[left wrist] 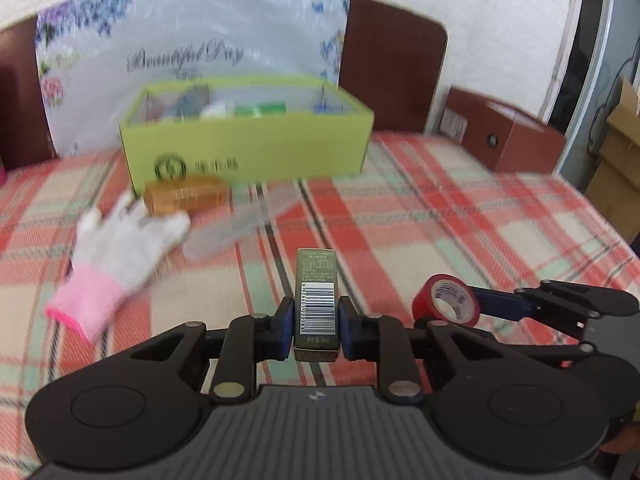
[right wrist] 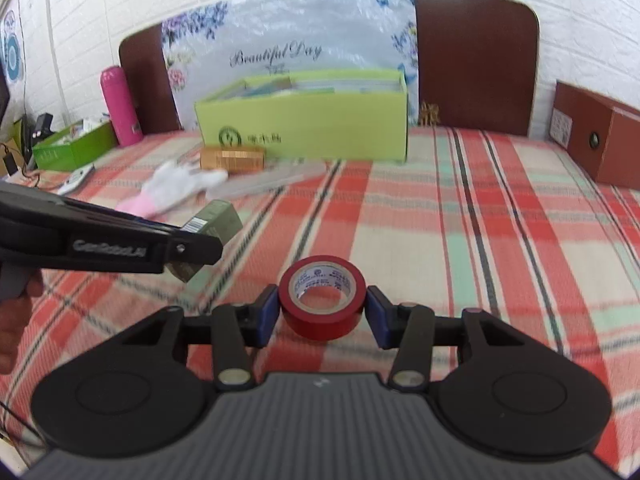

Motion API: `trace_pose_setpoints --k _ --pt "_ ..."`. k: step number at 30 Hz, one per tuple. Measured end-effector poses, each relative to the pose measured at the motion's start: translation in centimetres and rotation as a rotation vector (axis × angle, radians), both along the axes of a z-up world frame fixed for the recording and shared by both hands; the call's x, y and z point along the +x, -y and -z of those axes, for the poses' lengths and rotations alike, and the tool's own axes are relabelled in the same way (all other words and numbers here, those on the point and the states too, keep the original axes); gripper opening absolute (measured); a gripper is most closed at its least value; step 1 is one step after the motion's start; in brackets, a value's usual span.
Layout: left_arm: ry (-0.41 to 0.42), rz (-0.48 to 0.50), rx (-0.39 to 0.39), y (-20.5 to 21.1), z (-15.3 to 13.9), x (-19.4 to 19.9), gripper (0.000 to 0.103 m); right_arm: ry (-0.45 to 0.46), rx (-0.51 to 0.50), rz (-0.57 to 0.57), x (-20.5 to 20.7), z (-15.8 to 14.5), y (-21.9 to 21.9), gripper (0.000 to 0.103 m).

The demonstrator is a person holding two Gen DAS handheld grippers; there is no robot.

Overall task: Organize objects
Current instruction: 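Carry tape roll and olive box into the lime-green box and release both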

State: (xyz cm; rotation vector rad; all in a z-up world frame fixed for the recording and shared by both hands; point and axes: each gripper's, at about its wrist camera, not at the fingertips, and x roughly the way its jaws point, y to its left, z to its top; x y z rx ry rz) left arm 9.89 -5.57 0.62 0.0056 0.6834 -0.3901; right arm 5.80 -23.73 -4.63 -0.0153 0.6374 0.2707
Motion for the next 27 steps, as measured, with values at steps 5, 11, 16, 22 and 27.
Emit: trace_pose_setpoints --k 5,11,16,22,27 --pt "0.092 -0.011 -0.038 -0.7 -4.1 2.5 0.024 0.122 -0.021 -0.045 3.7 -3.8 -1.1 0.046" --pt "0.145 -0.058 -0.05 -0.8 -6.6 7.8 0.024 0.219 -0.045 -0.032 10.6 -6.5 -2.2 0.046" --pt "0.098 -0.086 -0.096 -1.3 -6.5 14.5 0.024 0.216 -0.037 0.027 17.3 -6.1 -2.1 0.046" --pt "0.099 -0.117 -0.071 -1.3 -5.7 20.4 0.024 0.194 -0.064 0.037 23.5 -4.4 -2.1 0.046" --pt "0.12 -0.126 -0.042 -1.4 -4.5 22.4 0.043 0.185 -0.084 0.026 26.4 -2.5 -2.4 0.061"
